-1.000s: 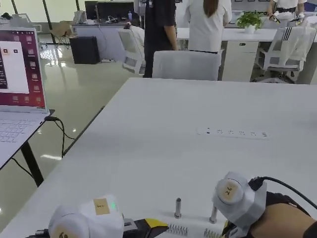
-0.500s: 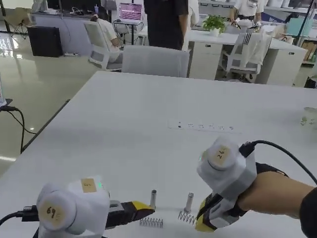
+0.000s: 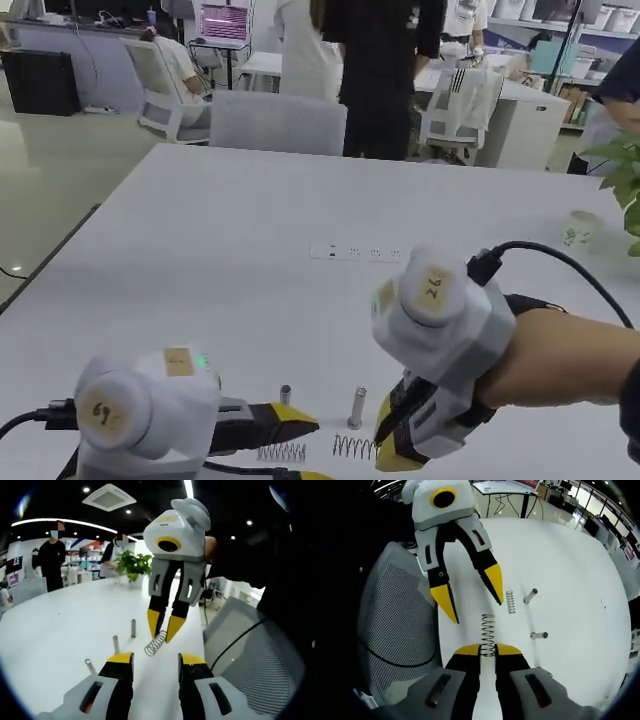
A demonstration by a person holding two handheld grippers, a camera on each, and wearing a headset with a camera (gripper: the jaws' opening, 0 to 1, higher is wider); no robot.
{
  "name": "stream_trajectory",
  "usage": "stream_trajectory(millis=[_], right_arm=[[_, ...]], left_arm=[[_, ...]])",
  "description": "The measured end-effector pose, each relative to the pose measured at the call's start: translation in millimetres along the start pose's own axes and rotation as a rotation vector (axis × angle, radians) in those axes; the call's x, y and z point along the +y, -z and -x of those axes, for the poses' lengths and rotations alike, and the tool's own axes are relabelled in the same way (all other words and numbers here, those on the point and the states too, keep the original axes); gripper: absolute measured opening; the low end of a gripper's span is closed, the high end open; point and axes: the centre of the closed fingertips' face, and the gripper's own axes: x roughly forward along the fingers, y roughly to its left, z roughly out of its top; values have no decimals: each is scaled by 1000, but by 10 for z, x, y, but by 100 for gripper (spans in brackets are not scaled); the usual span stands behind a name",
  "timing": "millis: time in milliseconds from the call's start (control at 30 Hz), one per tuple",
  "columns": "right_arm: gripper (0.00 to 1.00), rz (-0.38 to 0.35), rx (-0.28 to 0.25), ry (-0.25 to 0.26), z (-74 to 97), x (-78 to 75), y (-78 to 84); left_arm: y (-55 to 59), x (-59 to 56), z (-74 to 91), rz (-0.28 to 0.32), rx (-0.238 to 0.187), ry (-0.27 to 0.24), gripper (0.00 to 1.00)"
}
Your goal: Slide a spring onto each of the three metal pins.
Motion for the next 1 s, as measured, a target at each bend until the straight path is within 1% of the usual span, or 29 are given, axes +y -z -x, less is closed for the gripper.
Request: stream_trajectory(millis=[100,200,333,533,700,867,1000], right_arm=[[7,35,8,-24,2,63,-8],[7,76,11,-35,12,106,-30],[7,104,9,-48,29,129,-65],[7,144,26,-70,34,184,-55],[7,169,37,-77,34,198,-36],[8,190,37,-92,44,228,-35],[8,185,26,-100,41,246,-34]], left_arm=[[-4,-16,-1,-3,0,2,25],[-7,-42,-6,-9,0,13,21],[-2,-92,-30,-13,6,34,18],[-7,-176,-82,-27,9,64,12],[-3,-199,-107,-50,13,72,3],[-4,-238,-99,-52,8,90,3],[-1,-250,-92,-42,5,103,2]])
